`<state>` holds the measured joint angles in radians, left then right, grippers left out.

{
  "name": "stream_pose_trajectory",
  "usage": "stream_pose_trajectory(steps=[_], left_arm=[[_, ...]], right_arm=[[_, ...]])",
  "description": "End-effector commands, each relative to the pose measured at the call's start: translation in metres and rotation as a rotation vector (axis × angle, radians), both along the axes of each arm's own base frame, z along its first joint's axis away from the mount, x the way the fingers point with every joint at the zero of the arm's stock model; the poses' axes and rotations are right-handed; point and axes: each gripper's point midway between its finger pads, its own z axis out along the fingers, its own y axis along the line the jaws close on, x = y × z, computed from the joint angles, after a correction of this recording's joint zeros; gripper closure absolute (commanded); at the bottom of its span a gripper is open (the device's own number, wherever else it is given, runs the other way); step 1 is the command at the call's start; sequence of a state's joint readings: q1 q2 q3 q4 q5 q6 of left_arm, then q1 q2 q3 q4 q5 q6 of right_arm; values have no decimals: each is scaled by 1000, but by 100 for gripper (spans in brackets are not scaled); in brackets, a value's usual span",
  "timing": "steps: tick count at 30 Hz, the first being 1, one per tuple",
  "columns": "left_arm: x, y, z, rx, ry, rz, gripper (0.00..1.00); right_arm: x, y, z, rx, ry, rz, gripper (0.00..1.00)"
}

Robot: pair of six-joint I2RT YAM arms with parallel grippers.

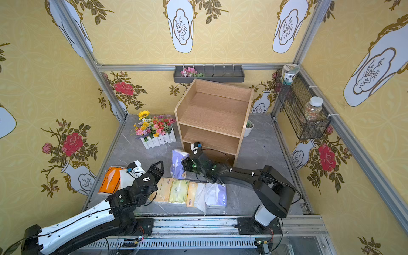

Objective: Remove the tissue boxes from the shelf
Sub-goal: Place the box of tissues at the center of the board.

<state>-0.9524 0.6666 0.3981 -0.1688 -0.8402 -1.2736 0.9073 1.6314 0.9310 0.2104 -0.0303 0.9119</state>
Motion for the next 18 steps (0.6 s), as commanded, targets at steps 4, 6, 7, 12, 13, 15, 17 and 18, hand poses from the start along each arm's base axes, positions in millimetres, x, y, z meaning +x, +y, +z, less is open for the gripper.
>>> stream_pose_trajectory(steps=[4,6,7,12,13,15,17,18], left_arm=[[-4,3,-9,8,24,-11,40],[-5,4,-11,-1,28,-9,40],[-6,5,-13,-5,30,-8,41],[-8,6,-19,-28,42,-2,41],[-8,6,-21,-32,45,-1,41],[-9,6,-22,-35,50,-2,41],[-9,6,-23,-34,53,-3,41],[-9,6,-22,-35,51,0,41]], right_arm=[[15,18,-3,1,-17,51,80],[17,21,-8,-2,-4,68,80],[18,22,-10,-4,2,74,80],[27,28,-29,4,56,89,80],[28,29,-32,18,68,93,79],[30,31,-36,44,91,102,77],[31,30,-40,49,103,102,64],[31,30,-42,41,107,99,55]])
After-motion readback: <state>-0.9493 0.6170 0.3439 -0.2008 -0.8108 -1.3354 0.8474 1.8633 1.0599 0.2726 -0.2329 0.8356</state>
